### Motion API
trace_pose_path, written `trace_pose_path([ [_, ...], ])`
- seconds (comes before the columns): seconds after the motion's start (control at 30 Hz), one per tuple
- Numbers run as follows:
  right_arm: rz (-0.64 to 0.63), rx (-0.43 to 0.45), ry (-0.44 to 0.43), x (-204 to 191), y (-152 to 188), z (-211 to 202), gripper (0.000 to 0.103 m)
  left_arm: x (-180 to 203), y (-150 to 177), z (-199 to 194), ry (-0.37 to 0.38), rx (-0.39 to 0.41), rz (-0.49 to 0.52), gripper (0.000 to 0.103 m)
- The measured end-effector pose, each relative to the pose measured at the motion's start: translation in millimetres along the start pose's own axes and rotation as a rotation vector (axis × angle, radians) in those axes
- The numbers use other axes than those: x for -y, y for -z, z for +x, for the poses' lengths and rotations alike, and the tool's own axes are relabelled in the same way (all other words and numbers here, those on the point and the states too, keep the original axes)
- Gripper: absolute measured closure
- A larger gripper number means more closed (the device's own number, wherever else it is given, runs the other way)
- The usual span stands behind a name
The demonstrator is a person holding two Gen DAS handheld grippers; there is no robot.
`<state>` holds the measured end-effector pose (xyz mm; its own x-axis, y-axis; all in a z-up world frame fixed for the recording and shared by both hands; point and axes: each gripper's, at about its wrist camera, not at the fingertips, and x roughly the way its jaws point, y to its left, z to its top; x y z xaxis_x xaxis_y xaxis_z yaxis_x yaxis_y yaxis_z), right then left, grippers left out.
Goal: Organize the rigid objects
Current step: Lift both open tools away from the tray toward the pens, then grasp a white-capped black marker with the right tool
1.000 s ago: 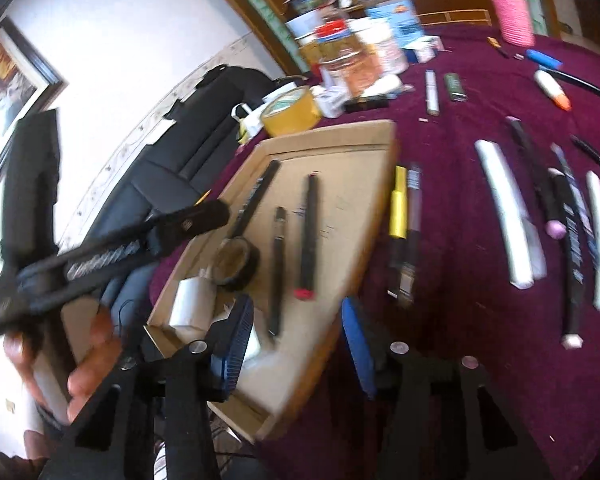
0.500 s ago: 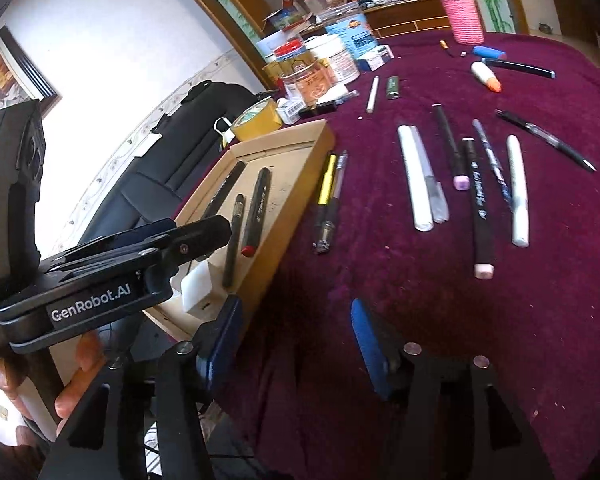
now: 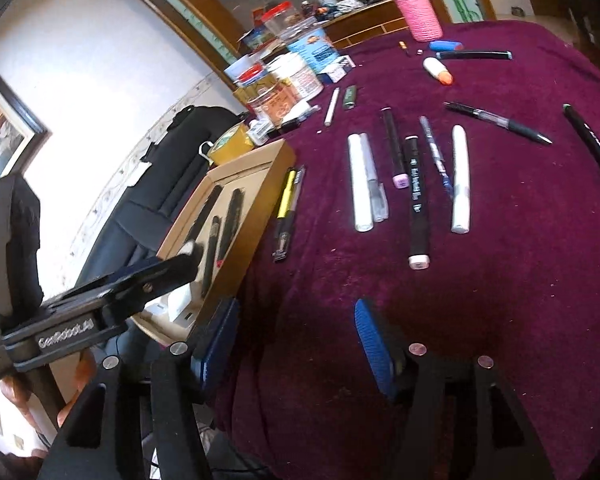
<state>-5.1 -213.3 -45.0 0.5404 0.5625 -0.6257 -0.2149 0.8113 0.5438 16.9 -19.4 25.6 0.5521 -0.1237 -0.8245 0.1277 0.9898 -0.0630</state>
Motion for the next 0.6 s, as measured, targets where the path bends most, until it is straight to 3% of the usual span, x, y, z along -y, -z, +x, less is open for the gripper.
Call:
trace_pose_path([
  [0.13,0.027,0.000,0.023,9,-10,3,0.039,3,-1,1,0.014,0.000,0.003,0.034],
  [0.37,0.073,-0.025,0.105,31,-30,20,0.056,-1,-4,11,0.027,-0.029,-0.011,0.034],
  [0.6,0.112,-0.028,0.166,51,-52,34,0.064,-1,-11,23,0.040,-0.050,-0.018,0.034],
])
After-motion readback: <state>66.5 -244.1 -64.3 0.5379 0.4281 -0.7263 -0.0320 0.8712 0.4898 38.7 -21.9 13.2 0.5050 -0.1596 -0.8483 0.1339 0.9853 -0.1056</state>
